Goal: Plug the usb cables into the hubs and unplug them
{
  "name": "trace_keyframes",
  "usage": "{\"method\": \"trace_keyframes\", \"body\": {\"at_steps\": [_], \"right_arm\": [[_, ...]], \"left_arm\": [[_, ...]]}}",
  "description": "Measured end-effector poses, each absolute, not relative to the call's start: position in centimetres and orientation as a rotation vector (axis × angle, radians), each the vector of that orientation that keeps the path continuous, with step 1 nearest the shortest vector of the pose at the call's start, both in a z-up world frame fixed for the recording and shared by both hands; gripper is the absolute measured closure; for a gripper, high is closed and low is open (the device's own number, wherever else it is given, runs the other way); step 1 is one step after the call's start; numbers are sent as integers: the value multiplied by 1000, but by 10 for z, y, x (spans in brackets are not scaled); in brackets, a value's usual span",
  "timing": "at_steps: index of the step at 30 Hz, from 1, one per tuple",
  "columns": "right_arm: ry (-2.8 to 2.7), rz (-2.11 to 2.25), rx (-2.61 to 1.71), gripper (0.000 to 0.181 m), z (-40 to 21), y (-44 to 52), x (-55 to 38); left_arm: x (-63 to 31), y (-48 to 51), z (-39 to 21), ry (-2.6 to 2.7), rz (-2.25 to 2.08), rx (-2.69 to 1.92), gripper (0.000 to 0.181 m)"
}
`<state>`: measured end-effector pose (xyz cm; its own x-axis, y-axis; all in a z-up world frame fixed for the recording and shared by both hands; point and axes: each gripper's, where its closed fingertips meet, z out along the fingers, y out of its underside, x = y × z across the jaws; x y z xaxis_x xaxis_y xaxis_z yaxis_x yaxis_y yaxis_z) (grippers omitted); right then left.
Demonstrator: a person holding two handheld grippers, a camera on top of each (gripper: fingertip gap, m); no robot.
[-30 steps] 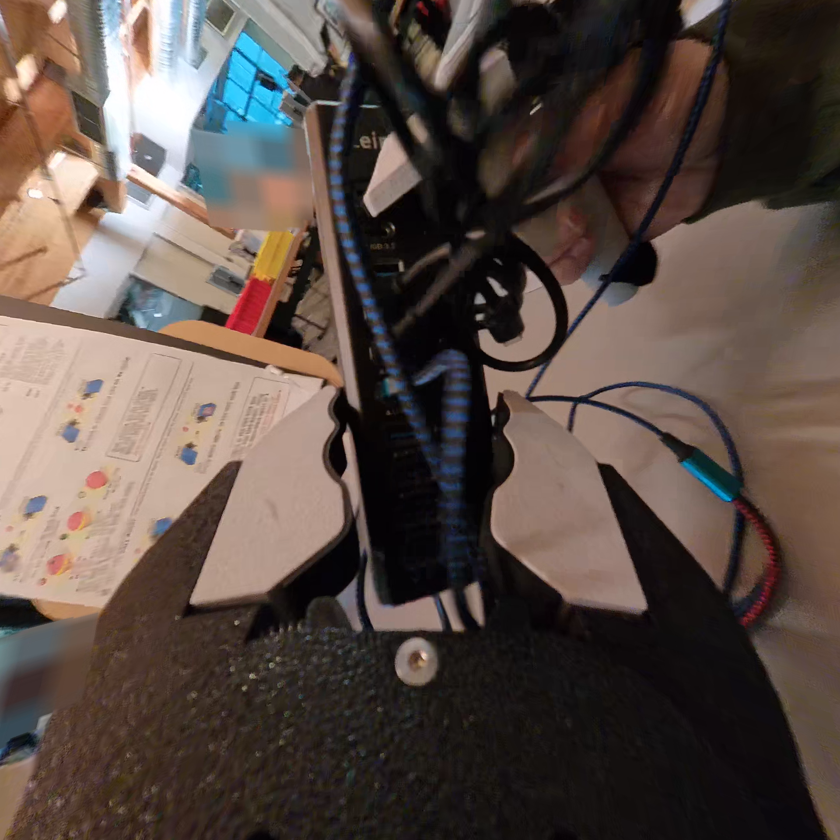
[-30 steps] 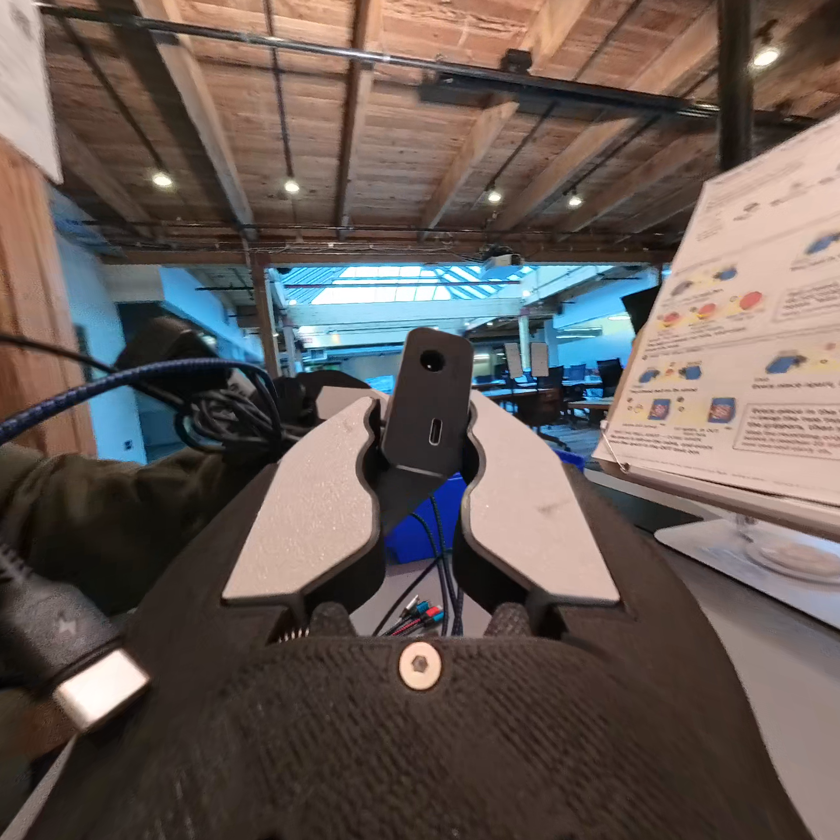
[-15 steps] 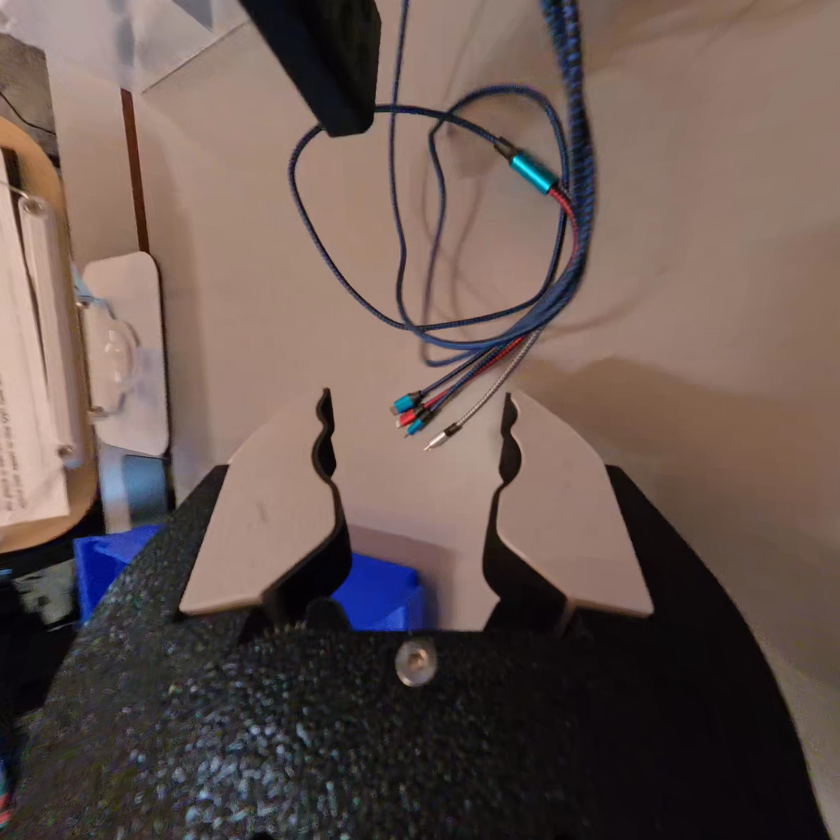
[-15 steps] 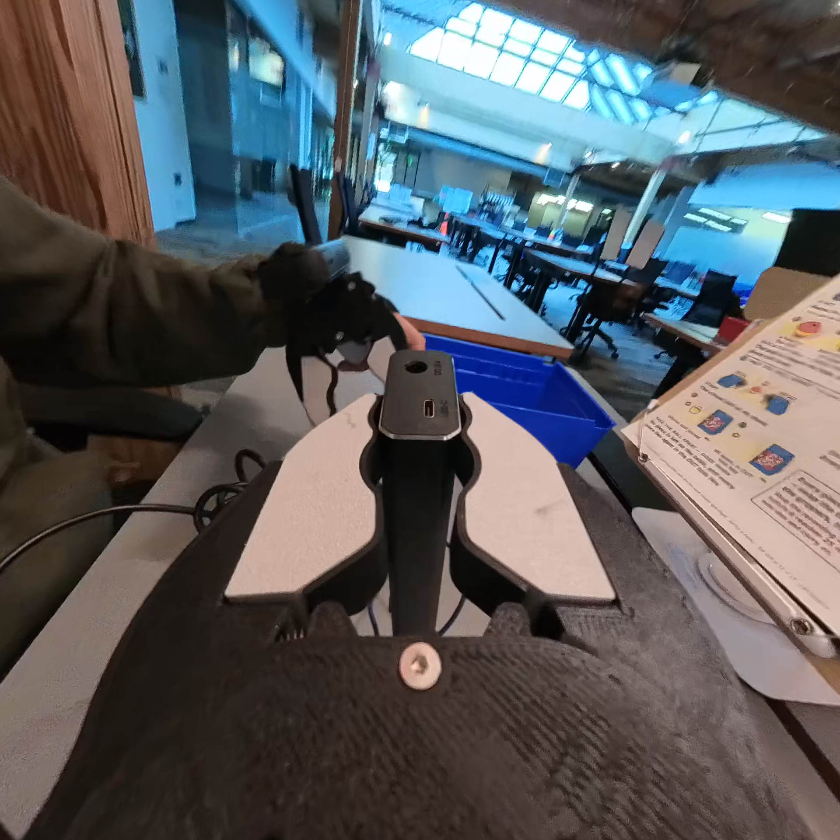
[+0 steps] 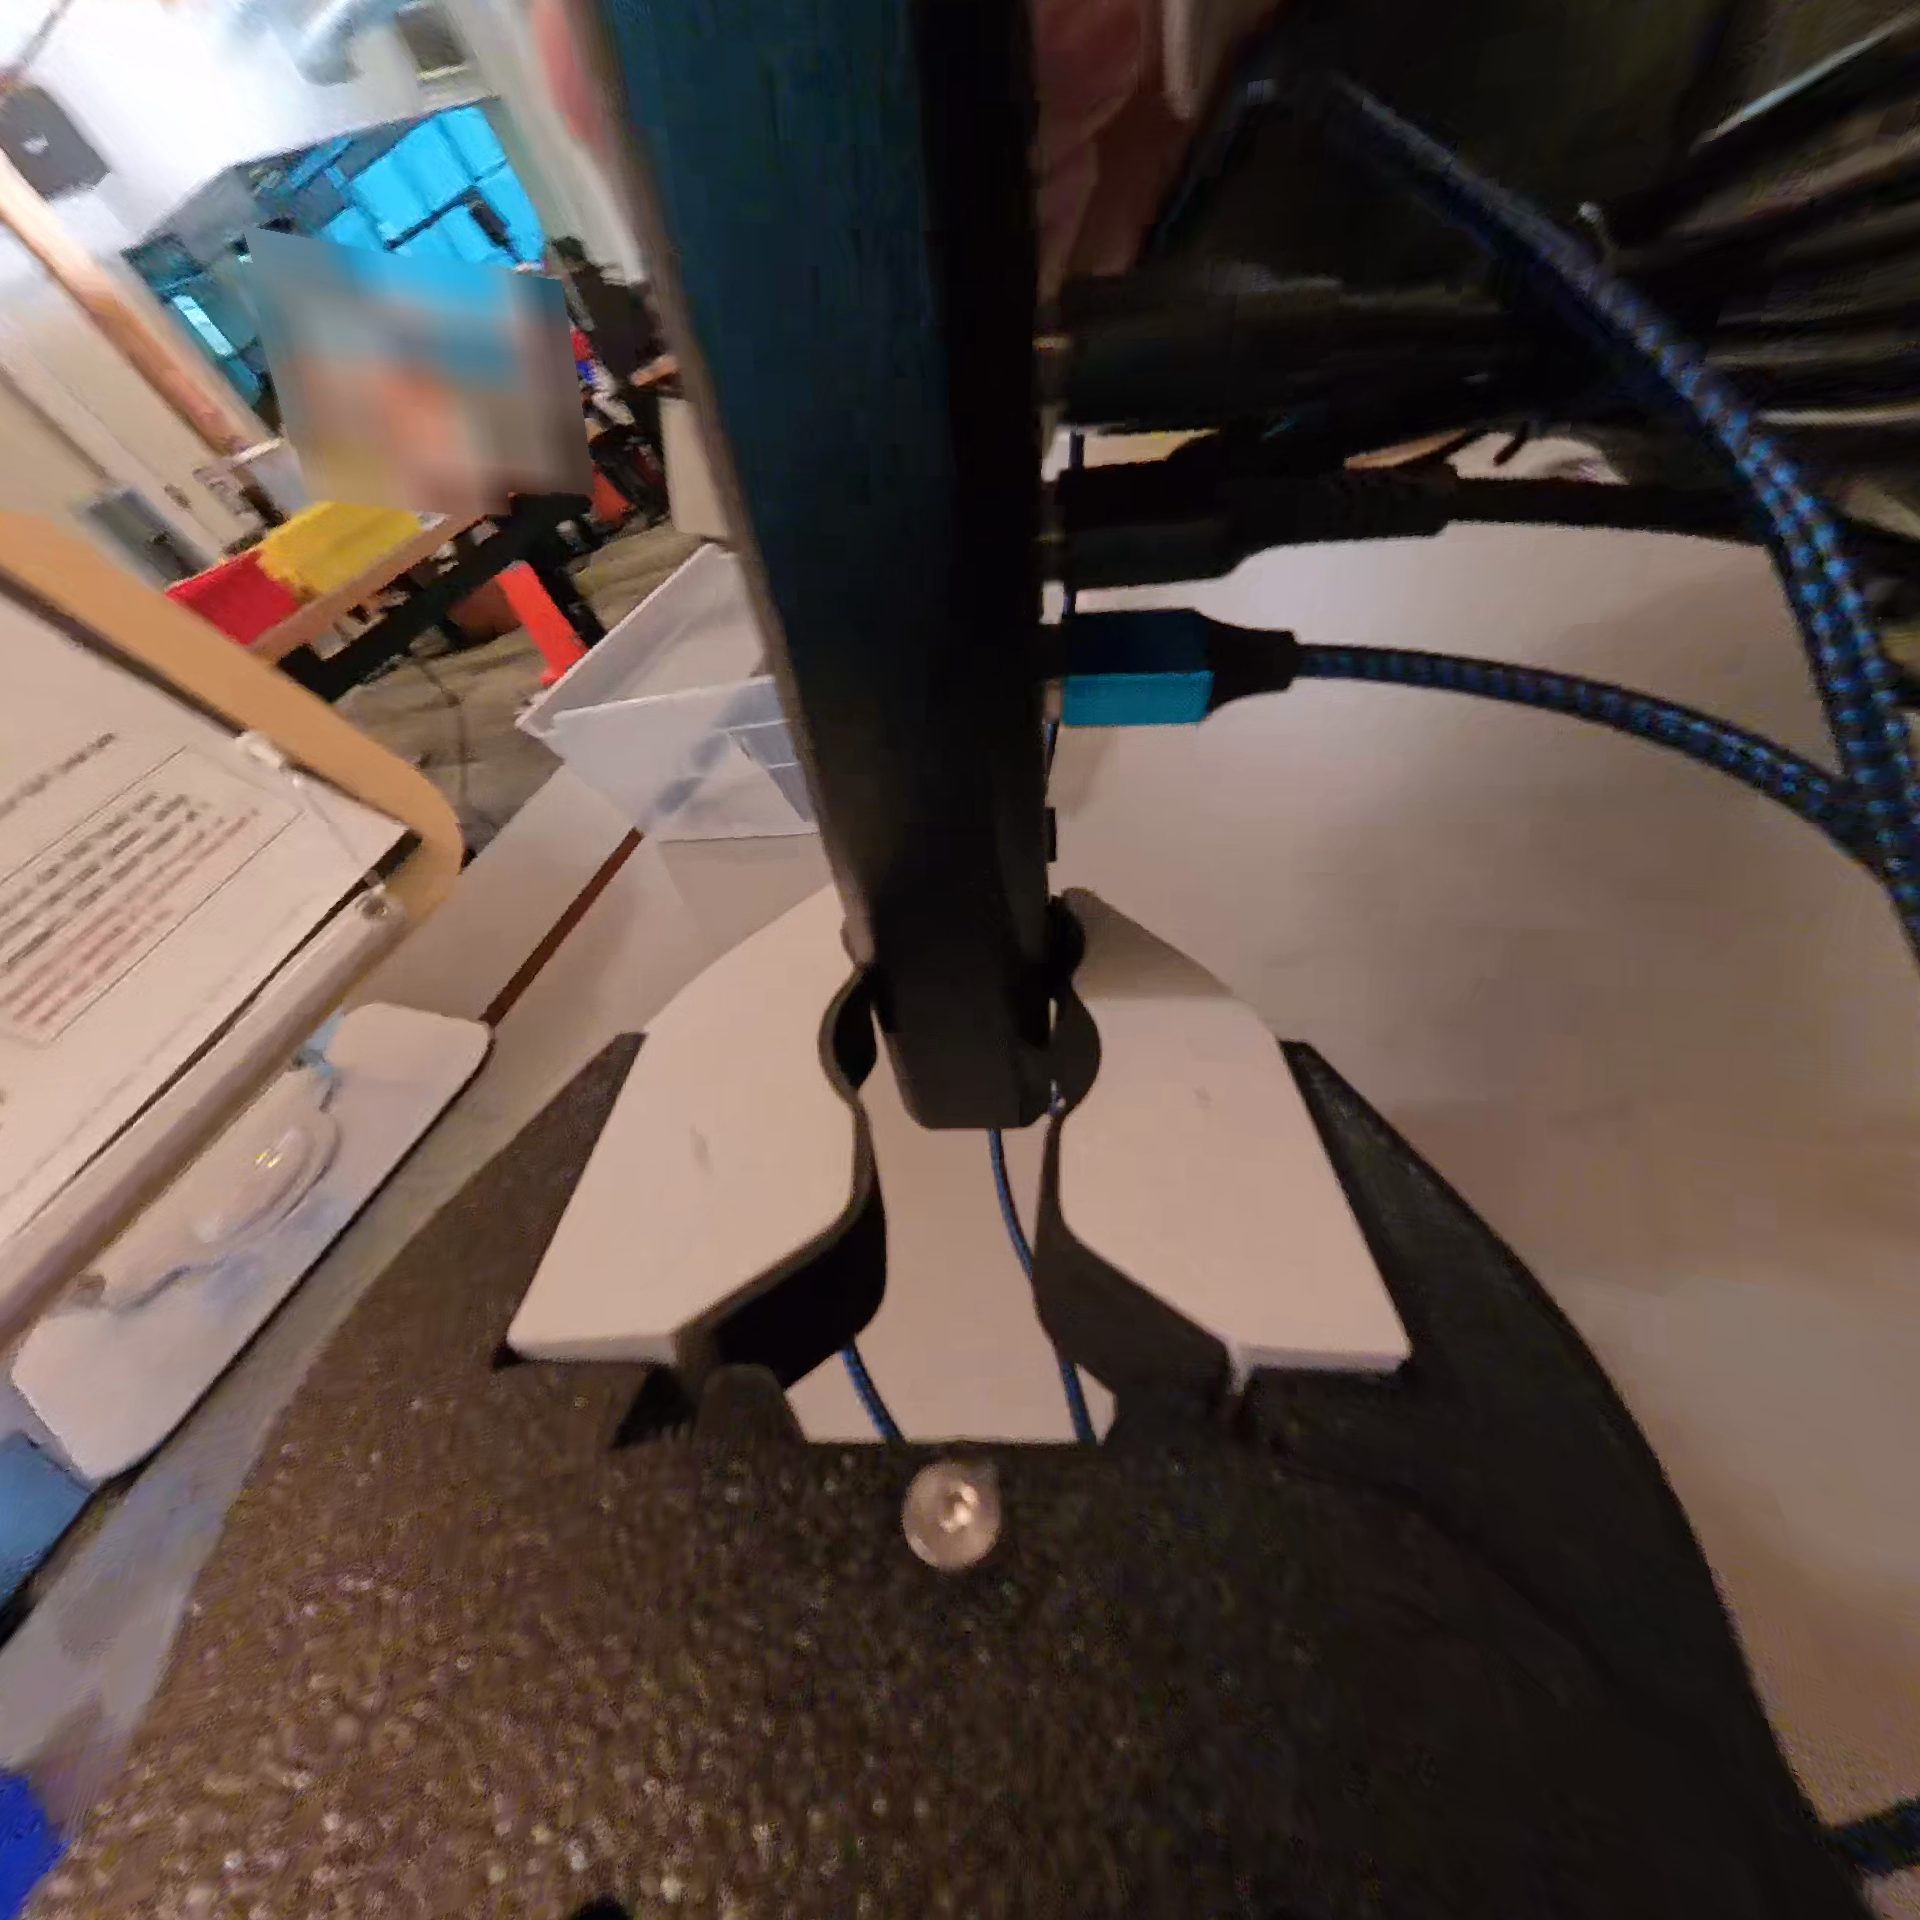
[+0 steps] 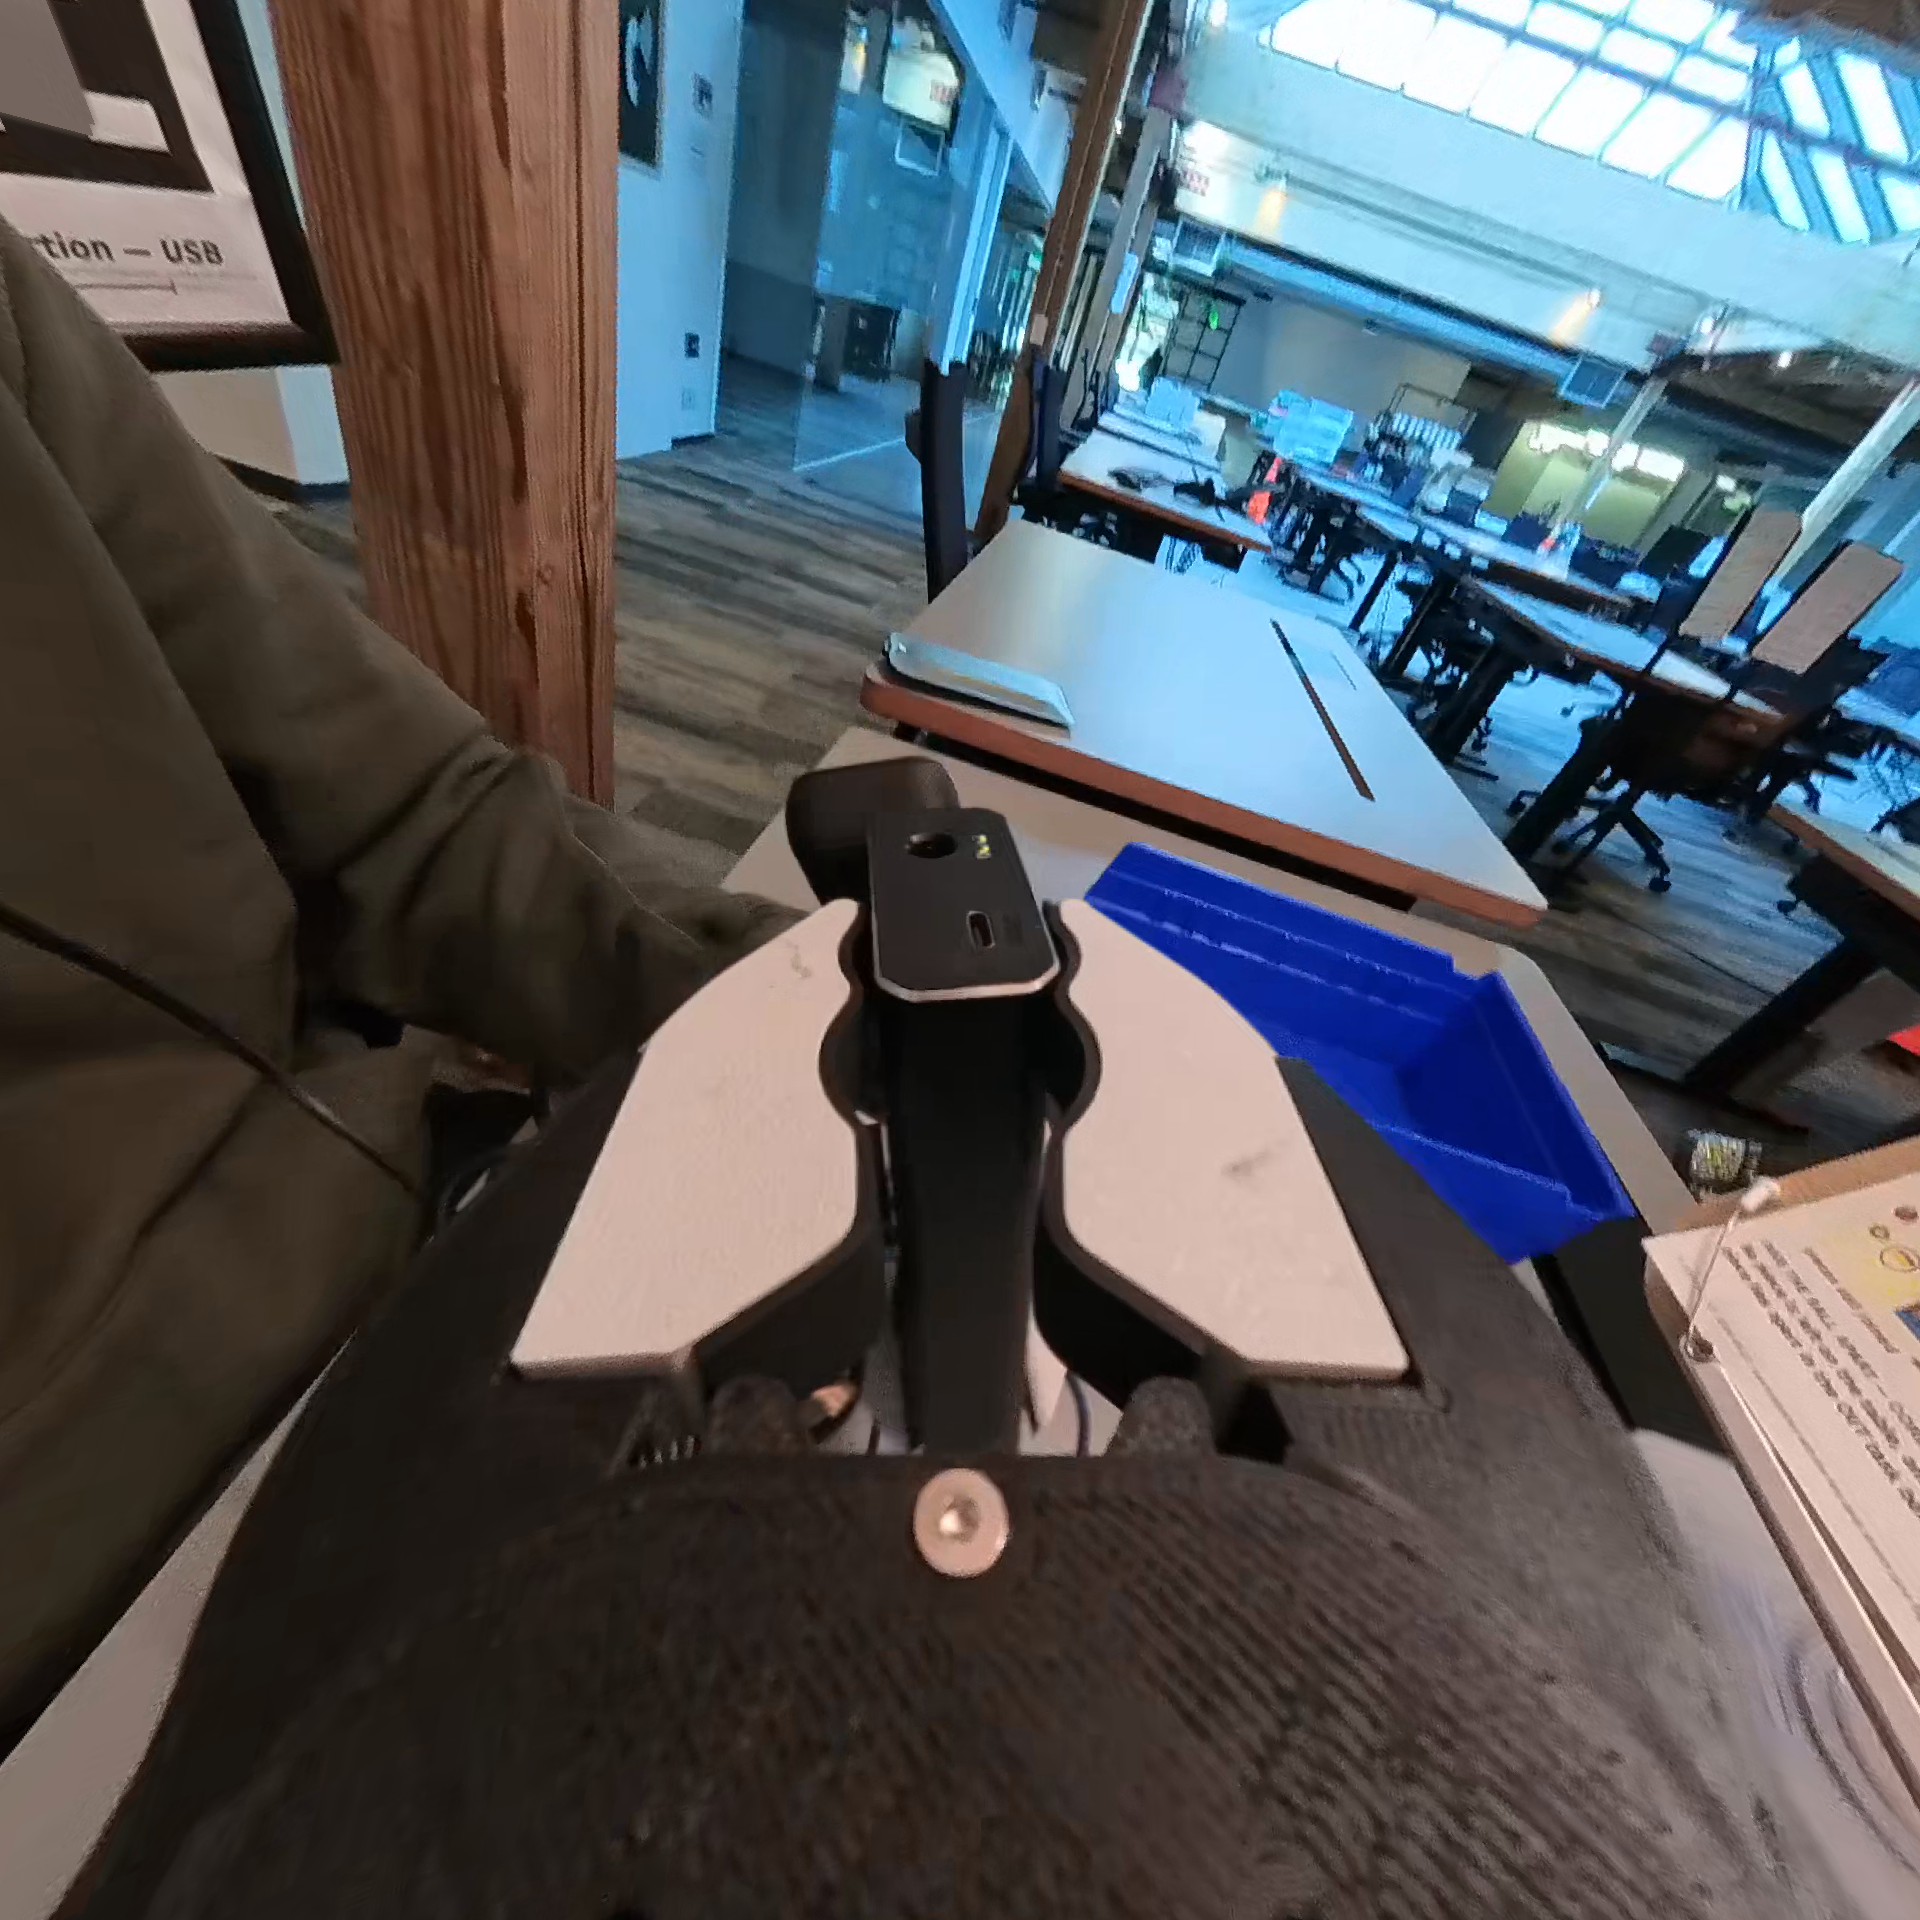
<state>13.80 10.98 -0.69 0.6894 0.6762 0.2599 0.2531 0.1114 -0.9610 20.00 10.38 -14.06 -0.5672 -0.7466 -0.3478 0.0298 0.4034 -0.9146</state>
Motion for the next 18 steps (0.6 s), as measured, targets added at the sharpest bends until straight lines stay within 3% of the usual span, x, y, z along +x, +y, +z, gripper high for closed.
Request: {"method": "trace_keyframes", "body": {"at_steps": [1,6,13,16,18], "right_arm": [[-797,357,-1499,147,-9,111,141],[-357,140,-1688,93,-9,127,192],[-185,-131,-1579,90,-24,155,167],[-202,-200,-1551,116,-38,167,163],[-173,-192,-1492,118,-37,169,164]], "left_arm": [[201,112,-141,1815,-1214,-653,153],[199,184,-149,1544,-850,-874,154],[185,235,-137,1343,-460,-981,155],[184,230,-143,1350,-451,-979,154],[183,229,-146,1358,-464,-989,155]]}}
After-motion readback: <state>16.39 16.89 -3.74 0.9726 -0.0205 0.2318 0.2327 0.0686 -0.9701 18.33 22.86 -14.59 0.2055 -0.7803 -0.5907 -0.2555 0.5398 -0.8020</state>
